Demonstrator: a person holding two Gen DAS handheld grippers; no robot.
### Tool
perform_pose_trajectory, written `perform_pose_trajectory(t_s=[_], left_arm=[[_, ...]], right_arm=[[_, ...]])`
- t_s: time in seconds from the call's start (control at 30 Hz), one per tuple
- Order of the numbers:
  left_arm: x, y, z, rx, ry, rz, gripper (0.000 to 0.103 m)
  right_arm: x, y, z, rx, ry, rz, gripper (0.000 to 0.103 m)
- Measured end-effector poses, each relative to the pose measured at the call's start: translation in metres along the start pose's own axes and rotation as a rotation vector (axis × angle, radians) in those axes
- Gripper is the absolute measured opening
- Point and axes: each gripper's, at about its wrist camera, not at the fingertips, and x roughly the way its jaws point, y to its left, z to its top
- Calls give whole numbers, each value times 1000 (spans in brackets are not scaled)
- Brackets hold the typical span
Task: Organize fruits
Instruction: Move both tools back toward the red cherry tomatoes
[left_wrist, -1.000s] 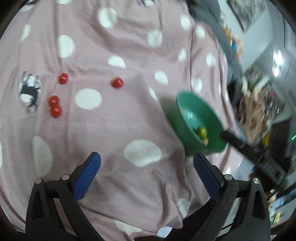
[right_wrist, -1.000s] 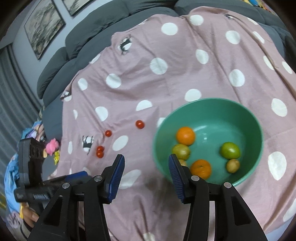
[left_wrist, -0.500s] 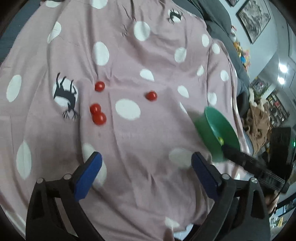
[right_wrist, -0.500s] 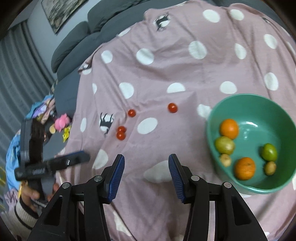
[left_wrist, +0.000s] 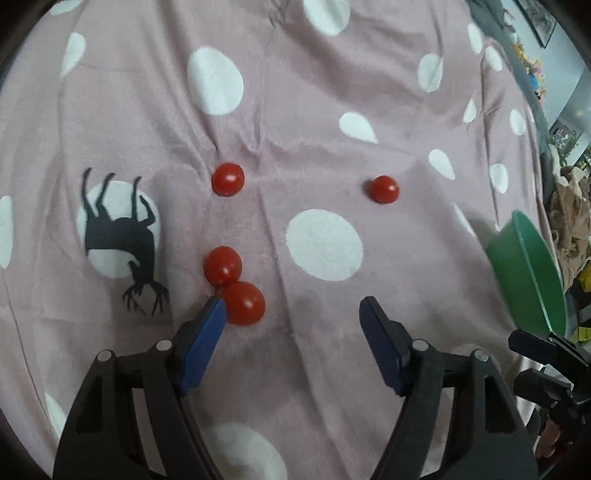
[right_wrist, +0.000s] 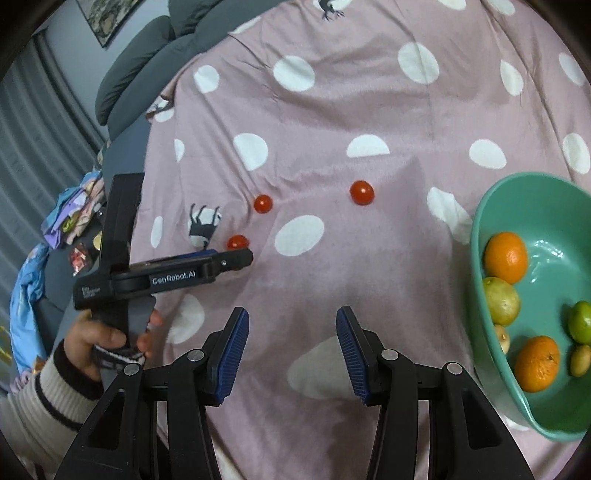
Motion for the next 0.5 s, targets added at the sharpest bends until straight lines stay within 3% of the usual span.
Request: perform_pose_trajectory(t_s=[0.07, 0.2, 0.27, 0.4, 0.5], left_arm=[[3, -2, 3, 20, -1, 11, 74], [-5, -5, 3, 21, -12, -88, 74], [-8, -7, 0, 31, -20, -86, 73], [1, -4, 0, 51, -17, 51, 73], [7, -6, 4, 76, -1, 82, 68]], right_arm=[[6, -6, 1, 13, 10, -2, 50], [12, -13, 3, 30, 19, -4, 50], [15, -13, 5, 31, 22, -6, 50], [20, -11, 11, 30, 17, 4, 50], [23, -9, 13, 22, 18, 14, 50]])
